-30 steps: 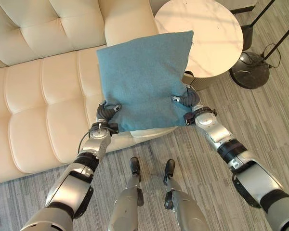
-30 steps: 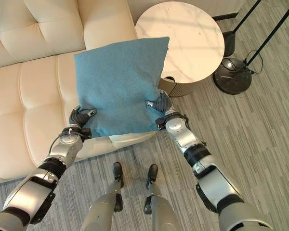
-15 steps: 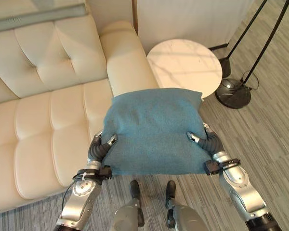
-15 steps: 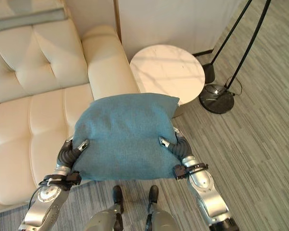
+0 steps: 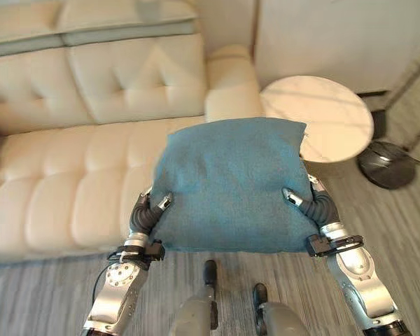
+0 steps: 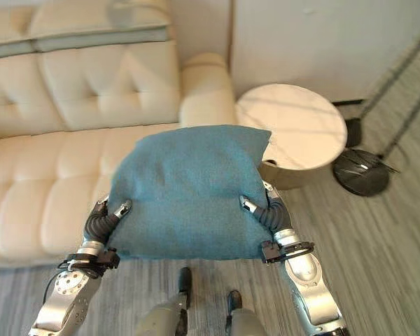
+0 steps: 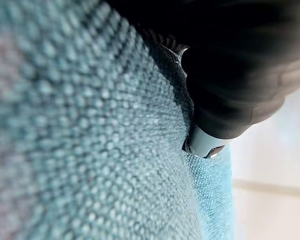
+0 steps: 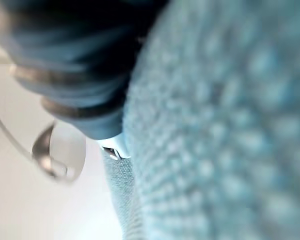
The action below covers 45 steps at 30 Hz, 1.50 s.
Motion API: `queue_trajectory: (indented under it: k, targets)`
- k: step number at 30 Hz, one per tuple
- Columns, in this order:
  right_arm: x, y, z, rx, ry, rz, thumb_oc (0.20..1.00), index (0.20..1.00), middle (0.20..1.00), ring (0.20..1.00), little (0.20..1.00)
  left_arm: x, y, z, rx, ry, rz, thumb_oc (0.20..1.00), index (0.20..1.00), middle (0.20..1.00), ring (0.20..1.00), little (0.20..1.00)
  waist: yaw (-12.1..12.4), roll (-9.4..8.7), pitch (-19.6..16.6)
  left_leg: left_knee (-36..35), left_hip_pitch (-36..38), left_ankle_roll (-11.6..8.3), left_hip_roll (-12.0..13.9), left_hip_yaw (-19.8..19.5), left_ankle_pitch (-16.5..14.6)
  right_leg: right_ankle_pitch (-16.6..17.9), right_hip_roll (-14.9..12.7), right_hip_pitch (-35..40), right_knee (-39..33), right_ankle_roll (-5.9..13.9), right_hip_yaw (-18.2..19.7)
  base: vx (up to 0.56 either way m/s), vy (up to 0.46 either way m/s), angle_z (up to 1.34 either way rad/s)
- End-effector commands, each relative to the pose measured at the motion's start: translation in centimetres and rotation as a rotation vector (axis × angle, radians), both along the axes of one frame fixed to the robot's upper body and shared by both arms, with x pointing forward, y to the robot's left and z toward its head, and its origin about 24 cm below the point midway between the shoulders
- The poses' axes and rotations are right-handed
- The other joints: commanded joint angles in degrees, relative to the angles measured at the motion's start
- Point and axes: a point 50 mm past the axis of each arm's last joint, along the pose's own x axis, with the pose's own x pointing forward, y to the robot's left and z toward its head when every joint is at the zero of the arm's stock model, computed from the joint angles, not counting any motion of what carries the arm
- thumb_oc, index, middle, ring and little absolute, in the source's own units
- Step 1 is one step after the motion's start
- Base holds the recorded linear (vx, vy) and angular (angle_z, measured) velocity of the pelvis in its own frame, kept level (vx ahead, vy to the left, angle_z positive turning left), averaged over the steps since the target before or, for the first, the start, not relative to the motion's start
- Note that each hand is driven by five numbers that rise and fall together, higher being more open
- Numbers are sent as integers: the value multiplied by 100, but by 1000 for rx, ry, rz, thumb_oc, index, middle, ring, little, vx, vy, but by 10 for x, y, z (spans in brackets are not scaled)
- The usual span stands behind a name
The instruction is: Pick up all the scattered cushions and arrange them neatly on the sofa.
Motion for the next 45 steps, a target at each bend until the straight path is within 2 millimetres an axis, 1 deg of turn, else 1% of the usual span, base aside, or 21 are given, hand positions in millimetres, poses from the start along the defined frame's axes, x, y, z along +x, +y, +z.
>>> queue_trajectory:
  k: [1,3,6,8,10,16,20,23,25,26,27,29,31,32,34,38,40,41,42,44,45]
  targets:
    - [0,18,56,49,-325,70,200,200,200,200,200,14,-26,53,8,-292,-163,200,200,200,200,200,-380,-532,-211,559,-104,288,-282,758,-389,-214,-261,830,-871,421,-195,-123,28,60]
    - [-3,17,52,33,-305,75,200,200,200,200,200,14,-29,50,5,-275,-183,200,200,200,200,200,-485,-632,-253,911,64,384,-283,760,-767,-80,-439,807,-902,466,-366,-131,28,67]
    - [-5,11,49,23,-290,62,200,200,200,200,200,17,-36,50,-10,-275,-210,200,200,200,200,200,-701,-722,-389,1245,567,407,-42,1010,-1296,41,-665,720,-929,487,-707,-56,39,57]
    - [-6,9,48,33,-283,52,200,200,200,200,200,18,-39,47,-15,-262,-222,200,200,200,200,200,-787,-644,-483,908,962,345,59,1118,-1244,11,-676,782,-1008,527,-880,48,70,55]
    - [-5,6,46,32,-272,34,200,200,200,200,200,19,-41,46,-9,-257,-229,200,200,200,200,200,-823,-626,-541,734,1011,311,66,1140,-1184,73,-749,873,-1072,559,-1028,119,148,65]
    - [0,17,45,53,-257,79,200,200,200,200,200,15,-32,45,32,-248,-205,200,200,200,200,200,-697,-689,-528,785,984,396,-98,985,-1358,125,-855,1015,-1124,625,-947,87,143,12]
    - [3,28,45,84,-244,134,200,200,200,200,200,9,-16,41,53,-227,-149,200,200,200,200,200,-468,-783,-537,883,904,586,-242,909,-1538,113,-978,935,-955,748,-776,108,197,-7]
    - [3,32,44,96,-241,150,200,200,200,200,200,8,-11,42,71,-228,-134,200,200,200,200,200,-371,-784,-502,918,897,719,-366,833,-1661,55,-1104,793,-551,826,-699,100,203,-7]
    - [3,35,47,98,-253,168,200,200,200,200,200,8,-9,44,82,-231,-126,200,200,200,200,200,-328,-768,-435,950,937,861,-478,765,-1743,225,-1261,536,132,873,-645,87,201,-13]
    - [3,35,47,98,-254,168,200,200,200,200,200,8,-9,44,82,-231,-126,200,200,200,200,200,-326,-771,-455,937,908,864,-480,771,-1717,243,-1262,500,130,872,-639,93,232,-8]
    - [2,39,49,103,-260,189,200,200,200,200,200,7,-8,45,89,-234,-130,200,200,200,200,200,-323,-717,-353,935,1012,996,-552,686,-1798,346,-1303,193,861,849,-524,87,219,-1]
    - [2,41,46,96,-252,199,200,200,200,200,200,9,-10,43,103,-227,-133,200,200,200,200,200,-369,-635,-217,934,1213,1061,-617,614,-1896,340,-1215,-168,1397,823,-437,152,222,8]
    - [2,40,46,86,-248,204,200,200,200,200,200,8,-12,41,102,-223,-148,200,200,200,200,200,-455,-579,-172,816,1482,1040,-715,483,-1927,231,-899,-464,1249,776,-364,236,110,22]
    - [1,39,47,81,-252,210,200,200,200,200,200,7,-12,42,102,-228,-153,200,200,200,200,200,-484,-576,-176,752,1565,1026,-763,461,-1935,273,-843,-568,967,780,-398,259,52,30]
    - [1,39,49,84,-258,224,200,200,200,200,200,5,-12,42,102,-228,-157,200,200,200,200,200,-563,-577,-132,644,1812,999,-830,413,-2016,440,-781,-815,470,796,-610,266,26,34]
    - [0,33,47,88,-248,213,200,200,200,200,200,8,-15,41,91,-235,-160,200,200,200,200,200,-775,-611,-154,562,2276,851,-997,137,-2186,838,-608,-1104,-640,994,-1006,371,-19,38]
    - [-2,31,46,86,-242,210,200,200,200,200,200,7,-16,40,92,-232,-163,200,200,200,200,200,-829,-582,-169,559,2404,801,-974,61,-2230,891,-611,-1105,-786,1004,-1166,322,-67,39]
    - [-8,27,45,98,-242,207,200,200,200,200,200,5,-20,41,81,-239,-193,200,200,200,200,200,-867,-614,-279,626,2538,740,-1001,-85,-2306,963,-599,-869,-1090,911,-1117,356,-112,44]
    - [-10,25,45,92,-242,203,200,200,200,200,200,3,-21,38,74,-231,-190,200,200,200,200,200,-876,-562,-344,755,2557,655,-949,-94,-2250,1018,-530,-741,-1100,841,-1043,460,-154,69]
    - [-10,17,41,63,-225,167,200,200,200,200,200,3,-25,35,63,-215,-204,200,200,200,200,200,-957,-502,-422,1449,2324,325,-852,-109,-1805,1071,-452,-571,-1028,751,-960,316,-117,82]
    - [-10,15,42,48,-229,159,200,200,200,200,200,3,-25,34,53,-212,-214,200,200,200,200,200,-1000,-524,-439,1881,2092,218,-764,-10,-1609,1050,-527,-500,-1031,700,-1008,274,-70,65]
